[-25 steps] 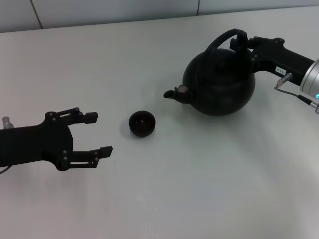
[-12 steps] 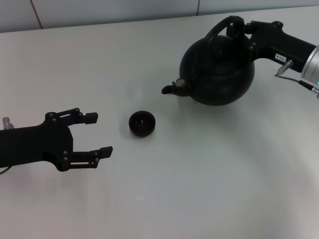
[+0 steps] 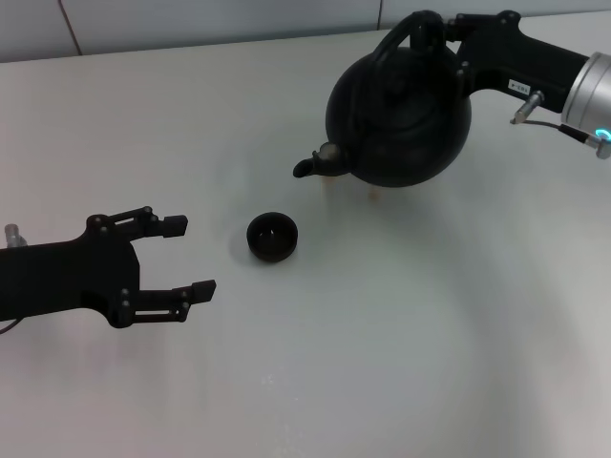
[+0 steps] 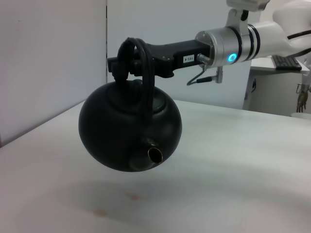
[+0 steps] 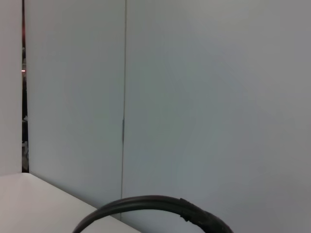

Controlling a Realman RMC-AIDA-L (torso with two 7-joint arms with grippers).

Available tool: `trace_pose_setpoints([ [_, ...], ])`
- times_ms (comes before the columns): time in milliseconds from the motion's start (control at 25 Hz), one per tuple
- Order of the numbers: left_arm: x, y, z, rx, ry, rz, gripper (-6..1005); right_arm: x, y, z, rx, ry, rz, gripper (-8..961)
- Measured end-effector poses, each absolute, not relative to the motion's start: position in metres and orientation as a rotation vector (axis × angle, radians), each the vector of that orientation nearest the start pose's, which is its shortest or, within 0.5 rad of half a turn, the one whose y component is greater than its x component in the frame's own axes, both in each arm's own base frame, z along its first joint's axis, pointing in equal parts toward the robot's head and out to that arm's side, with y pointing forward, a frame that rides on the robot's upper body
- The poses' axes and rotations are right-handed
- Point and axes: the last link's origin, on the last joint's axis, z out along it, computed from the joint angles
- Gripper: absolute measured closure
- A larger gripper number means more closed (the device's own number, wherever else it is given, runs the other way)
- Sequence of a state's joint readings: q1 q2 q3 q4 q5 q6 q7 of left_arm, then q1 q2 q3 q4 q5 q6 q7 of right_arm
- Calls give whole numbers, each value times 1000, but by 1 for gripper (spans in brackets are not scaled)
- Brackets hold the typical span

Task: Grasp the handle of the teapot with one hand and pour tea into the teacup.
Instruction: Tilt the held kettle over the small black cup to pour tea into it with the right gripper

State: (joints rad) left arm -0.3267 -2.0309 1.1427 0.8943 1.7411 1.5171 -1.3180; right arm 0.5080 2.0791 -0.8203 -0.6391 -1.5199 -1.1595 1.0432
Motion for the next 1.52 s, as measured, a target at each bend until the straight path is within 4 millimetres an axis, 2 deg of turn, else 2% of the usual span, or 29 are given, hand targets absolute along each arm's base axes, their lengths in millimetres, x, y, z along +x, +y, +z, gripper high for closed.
trace_pose_setpoints([
  [600,-258,298,1,-2854,-303,-577,133,245,401,27,-2292,229,606,818],
  [1000,-257,299,1,-2855,-297,-577,133,232,410,15,-2330,153,508,817],
  [1520,-258,301,4,-2834,-304,-584,133,215,415,15,-2345,32,487,818],
])
